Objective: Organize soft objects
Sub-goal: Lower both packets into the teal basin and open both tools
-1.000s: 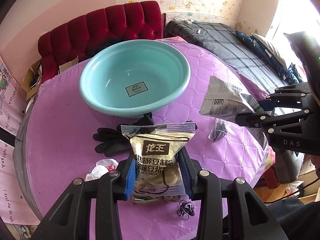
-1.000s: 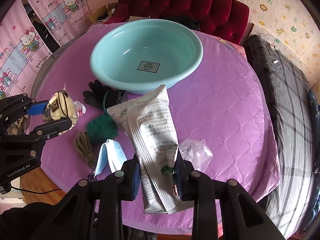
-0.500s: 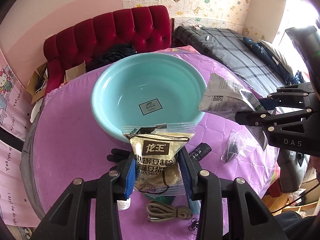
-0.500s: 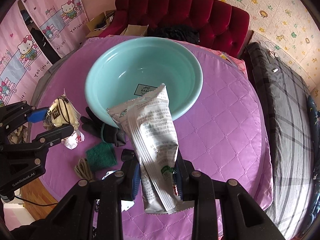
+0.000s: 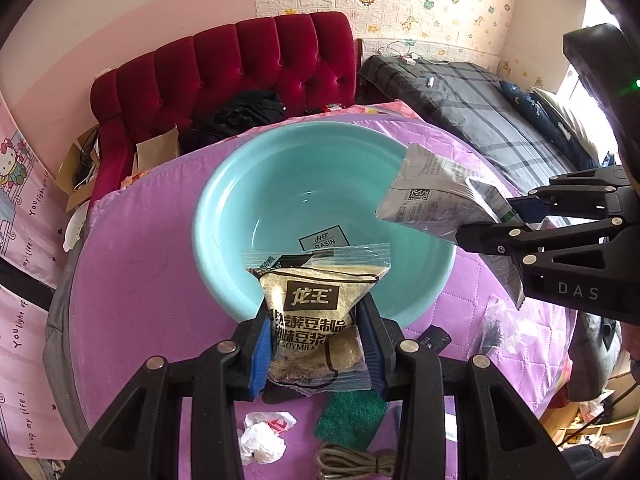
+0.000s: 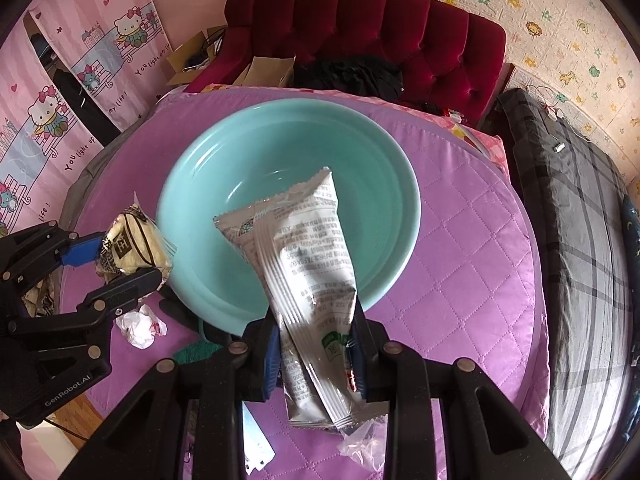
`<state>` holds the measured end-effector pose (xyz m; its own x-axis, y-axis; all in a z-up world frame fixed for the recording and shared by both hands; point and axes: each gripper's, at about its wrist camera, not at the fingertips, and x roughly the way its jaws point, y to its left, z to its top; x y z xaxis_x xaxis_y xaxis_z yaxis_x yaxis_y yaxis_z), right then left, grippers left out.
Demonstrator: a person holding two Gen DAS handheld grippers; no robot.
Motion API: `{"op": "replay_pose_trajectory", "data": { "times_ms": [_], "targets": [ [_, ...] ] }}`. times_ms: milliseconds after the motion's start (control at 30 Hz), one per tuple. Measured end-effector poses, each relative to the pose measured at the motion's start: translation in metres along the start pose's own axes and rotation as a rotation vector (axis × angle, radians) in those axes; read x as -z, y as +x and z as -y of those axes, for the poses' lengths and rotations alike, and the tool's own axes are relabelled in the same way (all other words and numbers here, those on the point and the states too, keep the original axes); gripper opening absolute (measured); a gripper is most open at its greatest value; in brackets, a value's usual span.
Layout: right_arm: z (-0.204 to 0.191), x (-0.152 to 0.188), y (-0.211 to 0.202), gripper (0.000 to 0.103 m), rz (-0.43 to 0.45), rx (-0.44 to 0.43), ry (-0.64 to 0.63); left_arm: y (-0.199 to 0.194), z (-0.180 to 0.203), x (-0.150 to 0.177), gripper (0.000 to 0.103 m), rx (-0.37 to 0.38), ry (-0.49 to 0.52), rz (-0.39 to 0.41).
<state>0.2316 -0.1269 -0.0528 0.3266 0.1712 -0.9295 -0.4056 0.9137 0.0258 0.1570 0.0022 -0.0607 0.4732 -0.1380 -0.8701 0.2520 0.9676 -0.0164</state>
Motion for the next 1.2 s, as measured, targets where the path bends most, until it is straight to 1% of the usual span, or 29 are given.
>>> {"op": "replay_pose_trajectory", "data": {
  "times_ms": [300,533,633,833,1000,1200],
  "targets": [
    [0.007,-0.036,0.034,0.031,-0.011,-0.031,0.048,0.032,-0.011,-0.025,0.043,0.011,-0.019,-0.011],
    [0.011,-0.054,0.067,0.032,-0.034,-0.058,0.087,0.065,-0.021,-0.040,0.043,0.012,-0.049,-0.030],
    [0.014,-0.058,0.081,0.032,-0.043,-0.064,0.106,0.078,-0.024,-0.043,0.043,-0.006,-0.044,-0.036],
    [0.020,-0.062,0.107,0.033,-0.060,-0.087,0.154,0.101,-0.030,-0.047,0.044,0.002,-0.054,-0.053],
    [0.023,-0.064,0.127,0.033,-0.074,-0.089,0.177,0.120,-0.033,-0.047,0.044,0.004,-0.066,-0.071],
    [0.025,-0.065,0.137,0.034,-0.087,-0.094,0.195,0.137,-0.027,-0.046,0.045,-0.010,-0.039,-0.096]
  ]
}}
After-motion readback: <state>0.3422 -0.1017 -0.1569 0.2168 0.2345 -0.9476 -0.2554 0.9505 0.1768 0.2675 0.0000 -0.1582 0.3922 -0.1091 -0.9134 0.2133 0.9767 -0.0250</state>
